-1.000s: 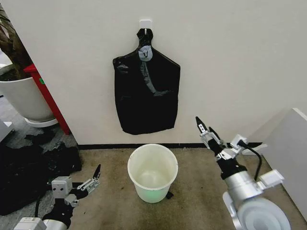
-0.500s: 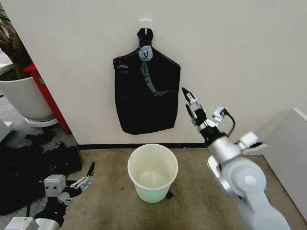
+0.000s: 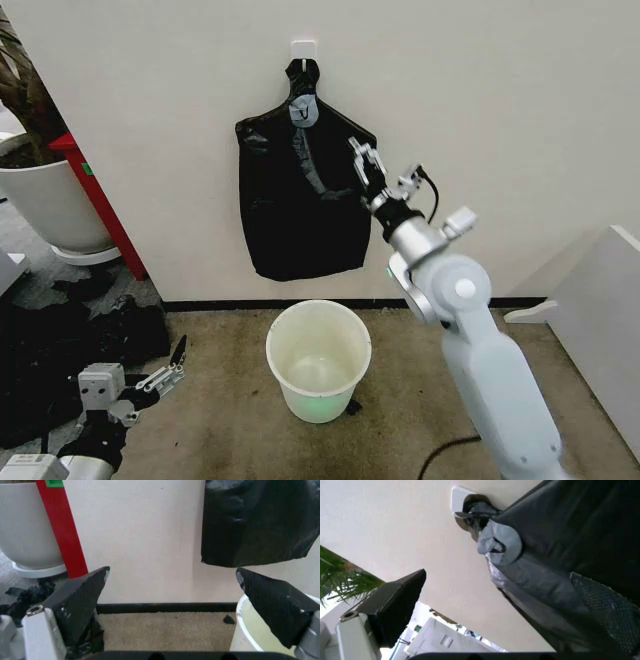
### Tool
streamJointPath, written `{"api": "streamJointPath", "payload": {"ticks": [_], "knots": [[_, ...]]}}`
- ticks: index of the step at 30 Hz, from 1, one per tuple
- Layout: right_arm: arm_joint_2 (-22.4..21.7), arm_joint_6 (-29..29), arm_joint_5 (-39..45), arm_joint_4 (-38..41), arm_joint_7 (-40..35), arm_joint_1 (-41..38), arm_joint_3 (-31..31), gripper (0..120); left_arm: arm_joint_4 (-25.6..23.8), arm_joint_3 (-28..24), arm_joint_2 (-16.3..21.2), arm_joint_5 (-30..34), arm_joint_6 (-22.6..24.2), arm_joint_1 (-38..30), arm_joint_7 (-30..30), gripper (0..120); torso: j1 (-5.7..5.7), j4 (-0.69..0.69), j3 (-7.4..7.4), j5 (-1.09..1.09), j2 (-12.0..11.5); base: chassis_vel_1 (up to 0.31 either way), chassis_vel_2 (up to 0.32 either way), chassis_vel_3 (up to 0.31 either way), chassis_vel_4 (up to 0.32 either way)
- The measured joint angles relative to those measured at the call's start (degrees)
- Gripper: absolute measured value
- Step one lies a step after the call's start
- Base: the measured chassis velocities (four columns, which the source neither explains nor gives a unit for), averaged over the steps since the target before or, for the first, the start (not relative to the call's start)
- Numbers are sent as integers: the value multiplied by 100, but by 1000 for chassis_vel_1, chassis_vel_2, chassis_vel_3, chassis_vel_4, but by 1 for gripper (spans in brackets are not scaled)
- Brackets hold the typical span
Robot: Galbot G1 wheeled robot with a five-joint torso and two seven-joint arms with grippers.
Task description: Place the garbage bag over the trash bin.
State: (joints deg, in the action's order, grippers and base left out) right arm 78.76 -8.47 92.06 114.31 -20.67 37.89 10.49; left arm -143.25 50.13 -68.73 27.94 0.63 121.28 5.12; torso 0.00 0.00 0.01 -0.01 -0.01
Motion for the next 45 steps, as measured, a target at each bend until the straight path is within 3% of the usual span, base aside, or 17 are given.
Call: {"api": "streamJointPath", "payload": {"ticks": [11, 31, 35, 45], "knots": [[526, 78, 6, -598, -378, -704, -256, 100, 1, 22, -51, 4, -14, 23, -39, 100, 0, 0, 0, 0, 1, 0, 0, 0, 0], [1007, 185, -129, -1472, -489, -1535, -375, 98, 1, 17, -95, -20, -33, 37, -73, 100, 0, 0, 0, 0, 1, 0, 0, 0, 0], [1064, 178, -279, -1619, -435, -1573, -431, 88, 1, 20, -98, -18, -34, 37, -75, 100, 0, 0, 0, 1, 1, 0, 0, 0, 0], [1072, 173, -337, -1722, -388, -1694, -455, 82, 1, 20, -104, -15, -36, 37, -79, 100, 0, 0, -1, 1, 1, 0, 0, 0, 0]]}}
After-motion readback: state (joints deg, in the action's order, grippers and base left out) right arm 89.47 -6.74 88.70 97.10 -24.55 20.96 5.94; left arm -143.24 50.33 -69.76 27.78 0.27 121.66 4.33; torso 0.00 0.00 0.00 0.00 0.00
